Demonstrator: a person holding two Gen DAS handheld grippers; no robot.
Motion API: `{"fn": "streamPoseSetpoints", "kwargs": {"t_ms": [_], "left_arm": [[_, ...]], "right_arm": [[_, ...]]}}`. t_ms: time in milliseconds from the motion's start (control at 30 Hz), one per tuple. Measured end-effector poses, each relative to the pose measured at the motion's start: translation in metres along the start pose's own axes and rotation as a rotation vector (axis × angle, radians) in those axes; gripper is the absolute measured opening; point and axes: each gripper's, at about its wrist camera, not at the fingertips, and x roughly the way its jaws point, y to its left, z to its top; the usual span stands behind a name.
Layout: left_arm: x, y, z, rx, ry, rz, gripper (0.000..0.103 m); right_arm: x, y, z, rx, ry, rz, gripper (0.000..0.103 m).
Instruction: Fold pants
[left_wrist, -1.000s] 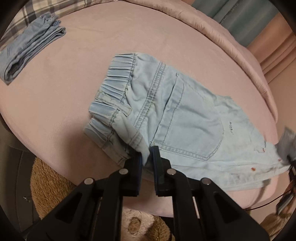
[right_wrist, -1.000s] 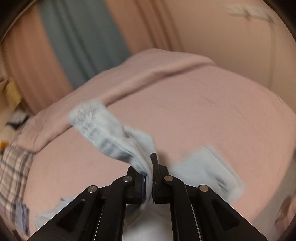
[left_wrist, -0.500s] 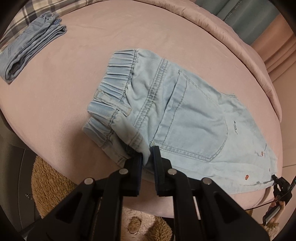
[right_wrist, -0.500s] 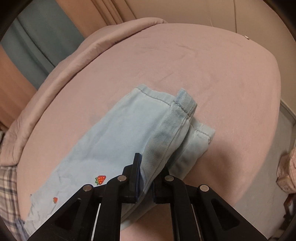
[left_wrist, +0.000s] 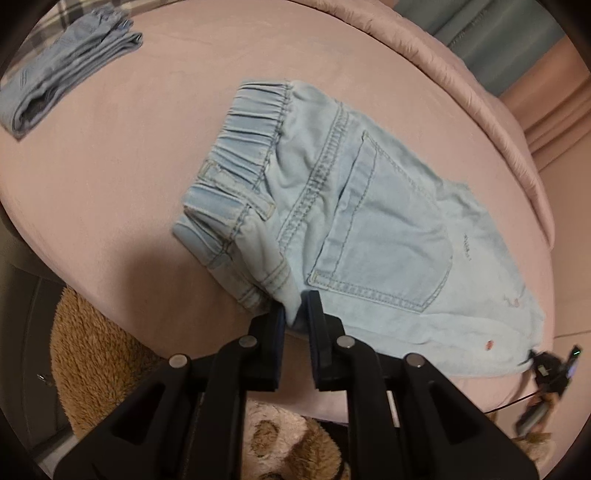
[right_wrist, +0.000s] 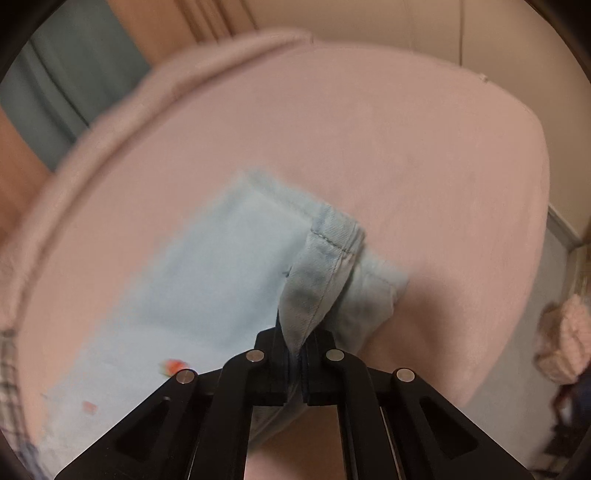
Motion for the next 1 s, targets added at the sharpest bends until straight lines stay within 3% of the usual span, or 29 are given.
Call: {"fn": "streamPoseSetpoints", "kwargs": {"t_ms": [67, 133, 167, 200, 233, 267, 300, 367, 533, 733, 833, 900, 1000], "left_arm": [[-0.006, 0.002, 0.003, -0.017, 0.014, -0.027, 0.014], [-0.021, 0.002, 0.007, -0.014, -0.005, -0.04, 0.021], [-0.029, 0.002, 0.007, -0.007, -0.026, -0.043, 0.033], [-0.04, 0.002, 0.008, 0.003, -0.06, -0.044, 0.052], [-0.05, 0.001, 0.011, 0.012, -0.092, -0.039, 0.064], [-0.059, 0.0, 0.013, 0.027, -0.126, -0.022, 0.084], [-0.065, 0.0, 0.016, 0.04, -0.149, -0.012, 0.09], [-0.073, 0.001, 0.025, 0.067, -0.196, -0.01, 0.09], [-0.066, 0.008, 0.057, 0.046, -0.195, -0.027, 0.09], [-0.037, 0.014, 0.085, 0.036, -0.152, -0.053, 0.088], [-0.016, 0.024, 0.089, -0.01, -0.09, -0.095, 0.07], [-0.001, 0.03, 0.086, -0.034, -0.037, -0.089, 0.046], [0.0, 0.032, 0.077, -0.012, -0.054, -0.107, 0.039]], "right_arm": [[-0.004, 0.011, 0.001, -0.043, -0.007, -0.051, 0.005], [-0.009, 0.019, 0.005, -0.048, 0.012, -0.092, 0.016], [-0.012, 0.024, 0.008, -0.052, 0.006, -0.098, 0.021], [-0.02, 0.034, 0.01, -0.071, -0.019, -0.089, 0.033], [-0.025, 0.039, 0.01, -0.087, -0.035, -0.079, 0.046], [-0.035, 0.052, 0.01, -0.116, -0.059, -0.06, 0.051], [-0.037, 0.064, 0.012, -0.137, -0.072, -0.044, 0.055], [-0.05, 0.092, 0.004, -0.204, -0.075, 0.031, 0.056], [-0.059, 0.174, -0.023, -0.404, -0.001, 0.255, 0.059], [-0.05, 0.276, -0.084, -0.628, 0.195, 0.47, 0.059], [-0.047, 0.321, -0.11, -0.751, 0.224, 0.485, 0.059], [-0.044, 0.348, -0.121, -0.82, 0.231, 0.474, 0.059], [-0.044, 0.371, -0.135, -0.863, 0.278, 0.492, 0.059]]}}
